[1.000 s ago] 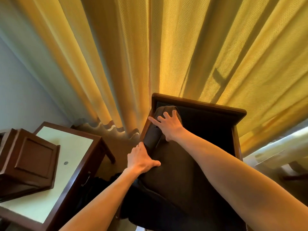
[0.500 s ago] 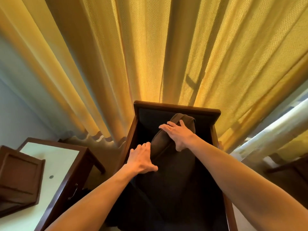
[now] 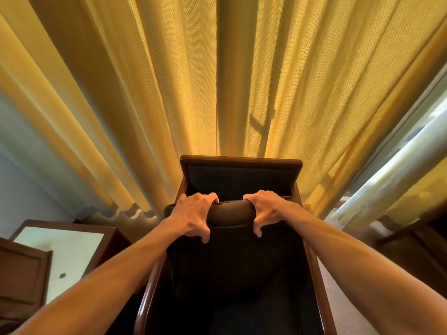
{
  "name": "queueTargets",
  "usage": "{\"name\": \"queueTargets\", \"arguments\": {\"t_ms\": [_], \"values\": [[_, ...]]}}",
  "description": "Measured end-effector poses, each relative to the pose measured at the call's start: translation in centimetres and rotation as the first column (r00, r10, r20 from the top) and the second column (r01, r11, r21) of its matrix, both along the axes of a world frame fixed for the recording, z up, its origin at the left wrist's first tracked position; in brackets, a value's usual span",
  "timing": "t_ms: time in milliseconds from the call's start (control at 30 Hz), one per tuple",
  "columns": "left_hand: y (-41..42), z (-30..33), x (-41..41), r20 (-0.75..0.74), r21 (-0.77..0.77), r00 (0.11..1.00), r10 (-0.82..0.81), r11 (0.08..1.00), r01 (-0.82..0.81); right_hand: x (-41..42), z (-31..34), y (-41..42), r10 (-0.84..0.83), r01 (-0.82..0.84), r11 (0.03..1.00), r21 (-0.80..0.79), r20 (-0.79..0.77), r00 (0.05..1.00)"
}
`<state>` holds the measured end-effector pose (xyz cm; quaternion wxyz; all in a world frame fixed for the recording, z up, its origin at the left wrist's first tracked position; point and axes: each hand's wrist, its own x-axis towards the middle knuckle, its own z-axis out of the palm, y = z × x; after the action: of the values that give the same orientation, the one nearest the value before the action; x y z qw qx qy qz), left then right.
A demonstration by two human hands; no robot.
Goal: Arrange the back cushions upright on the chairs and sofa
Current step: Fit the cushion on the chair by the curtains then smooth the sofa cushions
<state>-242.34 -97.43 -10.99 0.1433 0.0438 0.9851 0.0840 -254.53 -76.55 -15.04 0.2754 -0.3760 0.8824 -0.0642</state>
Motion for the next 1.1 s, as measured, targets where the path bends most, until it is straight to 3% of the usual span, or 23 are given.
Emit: {"name": "queueTargets", "arguments": {"t_ms": [100,233,333,400,467,500,533,600,667,767,967,1100], "values": [[0.7,1.8,-1.2,-0.026,-0.036,0.997,-0.078,0.996,0.077,0.4,-0.1,2.0,-0.082,0.082,0.989,-0.125,0.003,0.997],[1.5,-0.8,-0.6,-0.077,0.032,0.993,-0.094,0.995,0.096,1.4,-1.9,5.6,-0.154,0.154,0.982,-0.109,0.010,0.988],[0.9,-3.4,0.5,-0.297,0.294,0.955,-0.012,0.950,0.104,2.0,-2.9,7.5,-0.233,0.231,0.967,-0.105,-0.007,0.973],[0.0,-4.7,0.8,-0.374,0.553,0.916,0.147,0.828,0.093,1.9,-2.5,7.7,-0.260,0.260,0.962,-0.085,0.010,0.966],[-1.7,-6.7,1.3,-0.193,0.761,0.931,0.309,0.646,-0.057,1.6,-2.2,7.9,-0.288,0.289,0.955,-0.069,0.020,0.957],[-2.6,-7.7,1.7,-0.052,0.807,0.942,0.330,0.570,-0.156,1.4,-2.0,8.0,-0.294,0.296,0.954,-0.055,0.033,0.955],[-3.2,-8.9,2.1,0.063,0.799,0.946,0.318,0.551,-0.239,1.3,-1.7,7.8,-0.294,0.296,0.955,-0.030,0.053,0.954],[-3.3,-10.8,2.8,0.142,0.723,0.932,0.332,0.609,-0.327,1.2,-1.0,6.7,-0.252,0.249,0.967,0.045,0.067,0.965],[-2.3,-11.2,2.5,0.115,0.691,0.912,0.394,0.628,-0.358,1.5,0.0,3.6,-0.150,0.148,0.987,0.061,0.042,0.988],[-1.2,-10.6,1.9,0.038,0.678,0.922,0.386,0.668,-0.308,3.2,1.1,-1.9,-0.036,0.031,0.992,-0.120,-0.042,0.998],[-1.6,-7.3,0.6,-0.229,0.596,0.899,0.374,0.784,-0.175,1.6,4.1,-2.3,-0.043,0.006,0.962,-0.275,-0.129,0.991],[0.0,-5.2,-2.3,-0.295,0.632,0.900,0.321,0.772,-0.068,-0.7,6.2,1.6,-0.146,0.110,0.936,-0.335,-0.083,0.986]]}}
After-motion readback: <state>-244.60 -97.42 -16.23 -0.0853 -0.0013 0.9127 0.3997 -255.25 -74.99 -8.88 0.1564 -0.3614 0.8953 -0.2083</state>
